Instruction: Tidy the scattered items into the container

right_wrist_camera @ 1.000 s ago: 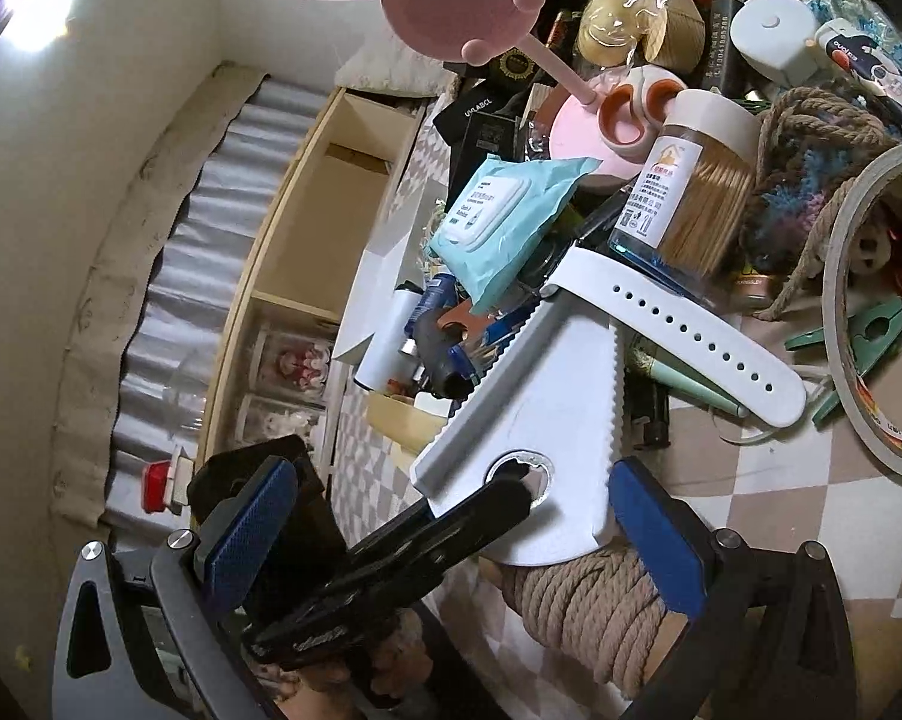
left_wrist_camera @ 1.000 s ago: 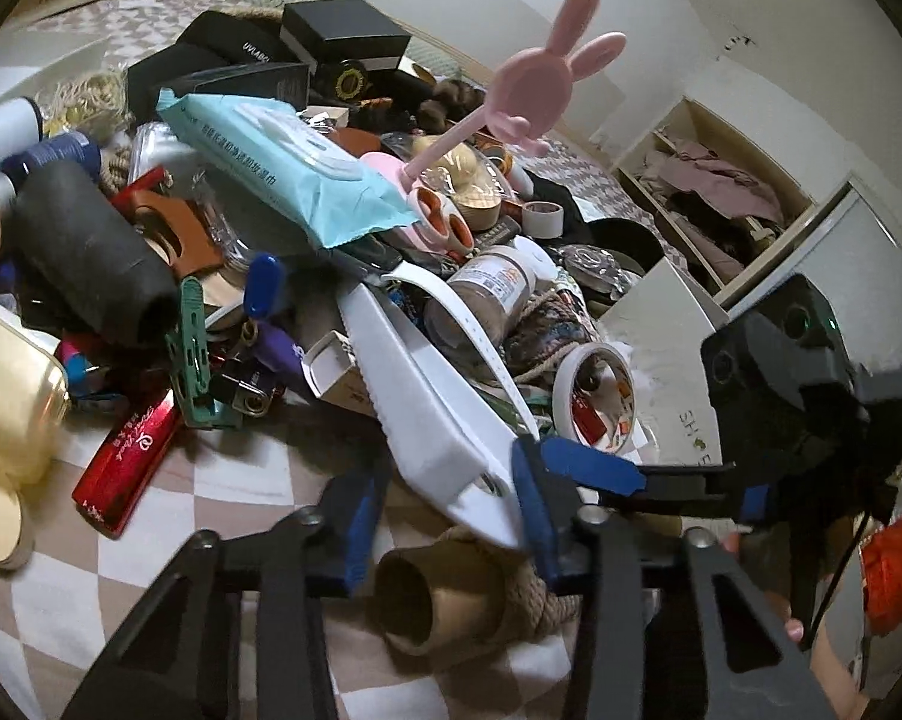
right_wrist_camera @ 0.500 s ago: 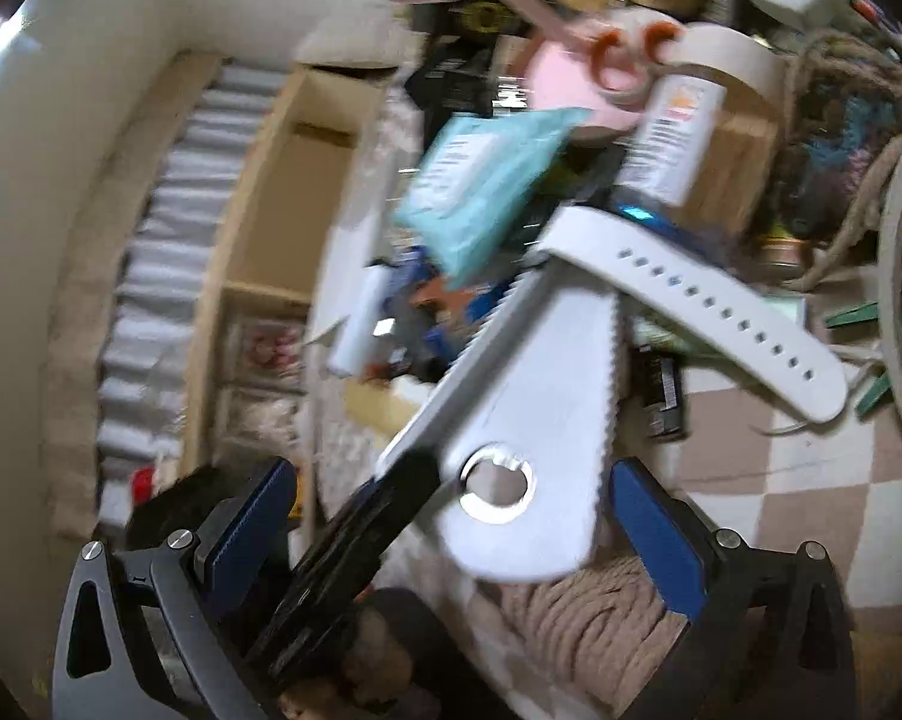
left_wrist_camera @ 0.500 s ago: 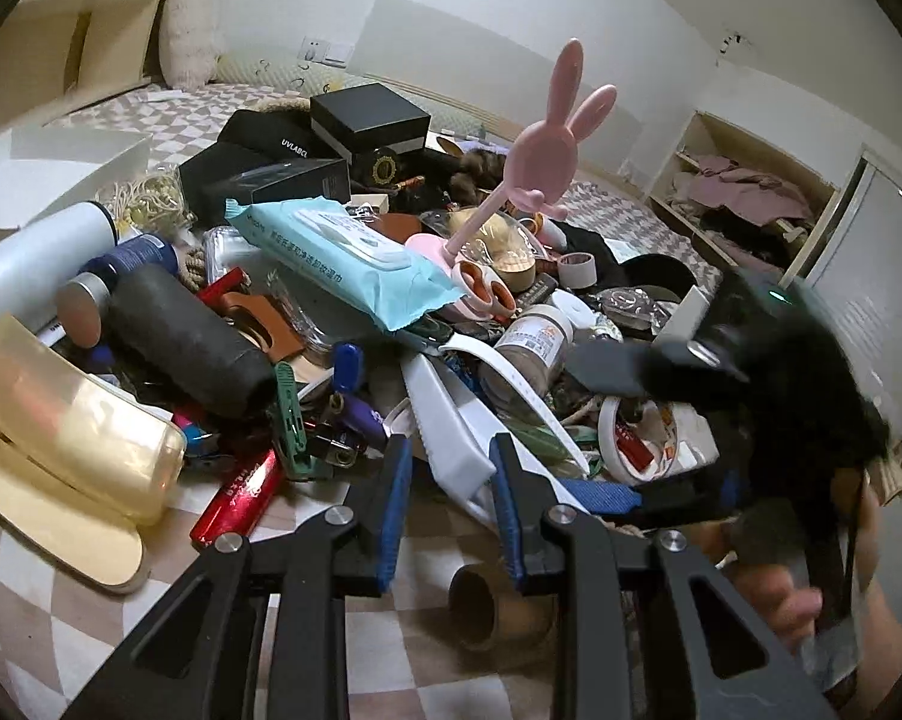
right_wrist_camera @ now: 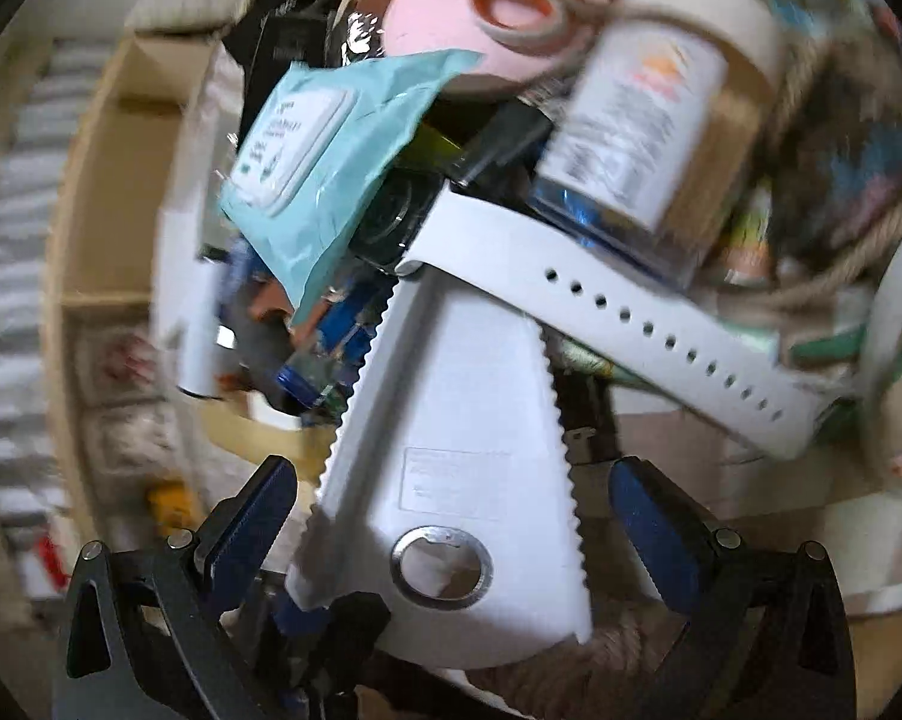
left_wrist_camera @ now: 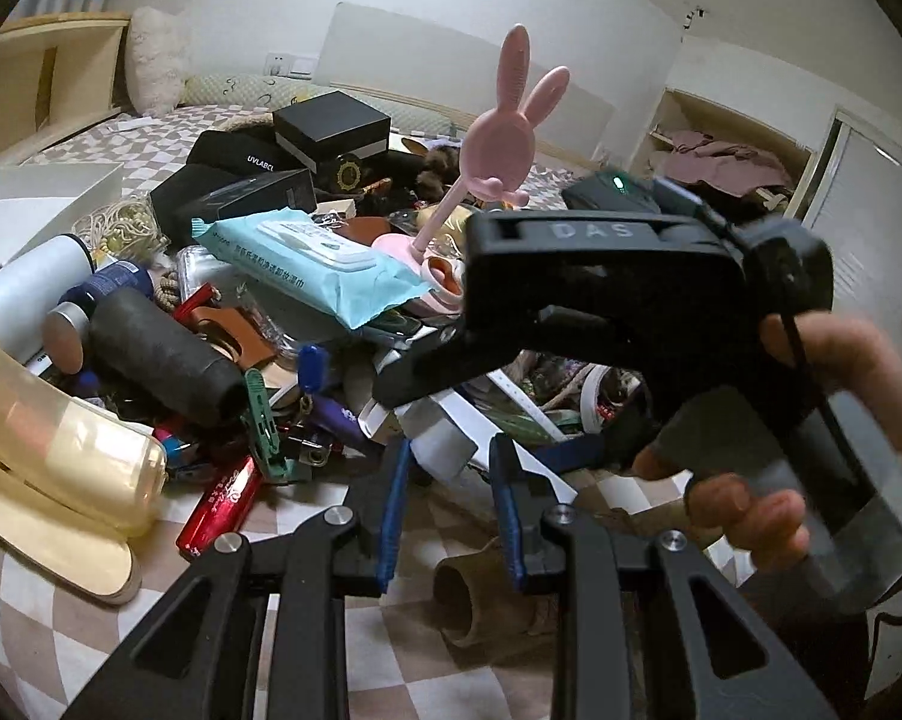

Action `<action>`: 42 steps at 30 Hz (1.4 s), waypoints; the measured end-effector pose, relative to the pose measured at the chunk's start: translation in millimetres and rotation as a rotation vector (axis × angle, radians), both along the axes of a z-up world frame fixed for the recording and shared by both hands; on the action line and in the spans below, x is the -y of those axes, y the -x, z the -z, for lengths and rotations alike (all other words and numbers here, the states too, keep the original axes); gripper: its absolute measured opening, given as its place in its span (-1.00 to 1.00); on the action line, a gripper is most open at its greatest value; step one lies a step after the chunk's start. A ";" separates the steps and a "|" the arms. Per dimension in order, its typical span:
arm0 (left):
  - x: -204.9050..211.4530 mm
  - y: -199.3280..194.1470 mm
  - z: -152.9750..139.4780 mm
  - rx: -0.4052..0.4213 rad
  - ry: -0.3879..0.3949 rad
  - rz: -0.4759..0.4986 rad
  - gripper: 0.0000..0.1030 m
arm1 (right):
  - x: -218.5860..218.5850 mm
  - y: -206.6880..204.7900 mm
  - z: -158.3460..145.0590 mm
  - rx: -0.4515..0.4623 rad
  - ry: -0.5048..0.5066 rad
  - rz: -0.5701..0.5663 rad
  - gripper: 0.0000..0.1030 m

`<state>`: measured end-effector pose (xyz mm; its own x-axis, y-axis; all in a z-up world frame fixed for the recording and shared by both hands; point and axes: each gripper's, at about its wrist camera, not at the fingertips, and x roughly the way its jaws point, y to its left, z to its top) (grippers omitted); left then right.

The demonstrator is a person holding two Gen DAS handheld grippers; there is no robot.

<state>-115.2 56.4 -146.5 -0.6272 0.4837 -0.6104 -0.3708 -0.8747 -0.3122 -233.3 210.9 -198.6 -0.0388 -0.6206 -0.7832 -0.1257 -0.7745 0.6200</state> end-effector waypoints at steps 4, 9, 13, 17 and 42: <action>-0.7 -2.6 -3.1 -0.010 -0.016 0.014 -0.48 | 14.1 6.4 -17.2 -0.011 -0.160 -0.090 1.00; -3.9 -4.4 -4.0 -0.010 -0.022 0.031 -0.48 | 25.1 6.2 -23.8 -0.023 -0.233 -0.156 0.90; -2.6 -4.4 -1.5 0.021 -0.054 0.048 -0.48 | 20.4 5.0 -17.0 -0.008 -0.255 -0.154 0.73; 0.4 -9.5 -0.5 0.045 -0.071 0.065 -0.48 | 11.3 4.7 -4.6 0.027 -0.249 -0.137 0.62; 63.2 -6.2 -11.2 0.058 -0.209 -0.085 -0.45 | -48.8 -31.1 -18.3 0.011 0.048 0.053 0.59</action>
